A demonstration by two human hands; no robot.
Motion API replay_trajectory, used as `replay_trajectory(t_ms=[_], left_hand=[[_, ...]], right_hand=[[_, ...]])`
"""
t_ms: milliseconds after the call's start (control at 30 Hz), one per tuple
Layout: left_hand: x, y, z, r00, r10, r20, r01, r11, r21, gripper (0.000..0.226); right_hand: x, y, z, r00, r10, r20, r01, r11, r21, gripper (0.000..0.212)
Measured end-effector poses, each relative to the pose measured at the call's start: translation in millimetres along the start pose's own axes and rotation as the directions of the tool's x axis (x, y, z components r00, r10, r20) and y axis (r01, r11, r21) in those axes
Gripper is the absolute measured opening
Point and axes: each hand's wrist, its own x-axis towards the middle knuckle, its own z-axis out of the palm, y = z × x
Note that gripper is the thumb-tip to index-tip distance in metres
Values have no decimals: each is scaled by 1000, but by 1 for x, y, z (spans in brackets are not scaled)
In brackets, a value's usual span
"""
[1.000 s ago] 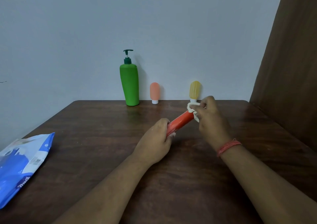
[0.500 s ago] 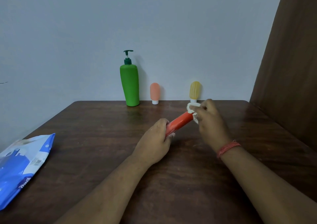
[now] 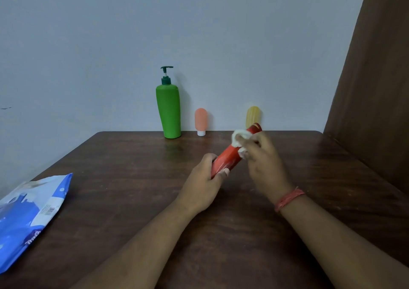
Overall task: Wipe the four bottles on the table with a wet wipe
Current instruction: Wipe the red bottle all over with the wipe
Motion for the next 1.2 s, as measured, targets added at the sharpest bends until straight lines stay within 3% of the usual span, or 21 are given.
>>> replay_trajectory(t_ms=[100,167,267,367,467,567,633,733,800,867,1000,1067,1200], left_hand=[[1,-1,-3,998,-57,-22,53,987,-151,20],[2,-1,-3,998,-64,12,65,977,-204,21],[1,-2,-1,992,-64,106,90,960,-264,22],[0,-2,-3,984,-92,153,142,923,-359,19],[0,-3,-5,982,-127,143,183,839,-513,17],[1,-2,-8,980,-152,128,199,760,-618,19],[0,-2,-8,980,-141,143,200,765,-612,22],[-1,-2,-8,974,-122,191,208,816,-540,28],[-1,-1,-8,971,-127,204,219,816,-535,30],[-1,-2,-8,972,-133,192,222,778,-588,30],[0,-1,-11,974,-149,170,226,624,-748,35],[-1,0,-12,970,-137,202,244,584,-774,43],[-3,2,-10,958,-92,271,273,580,-768,47]], right_hand=[[-2,-16,13,995,-52,90,47,997,58,19],[1,-12,10,1000,3,11,-4,997,75,7],[6,8,-3,969,207,-137,-190,973,128,16],[4,14,-7,949,274,-158,-250,956,154,20],[1,-6,-1,992,120,-42,-111,978,177,18],[-2,-17,8,993,-66,94,60,996,69,42],[-1,-9,4,992,-111,56,111,994,3,27],[3,12,-10,988,108,-114,-100,992,72,28],[3,13,-13,977,171,-127,-164,985,63,33],[0,4,-9,987,156,-39,-149,979,139,31],[-6,-8,6,994,-73,76,66,994,84,26],[-3,-5,6,998,-67,-8,67,994,84,31],[0,-1,-2,987,82,-139,-66,991,115,39]])
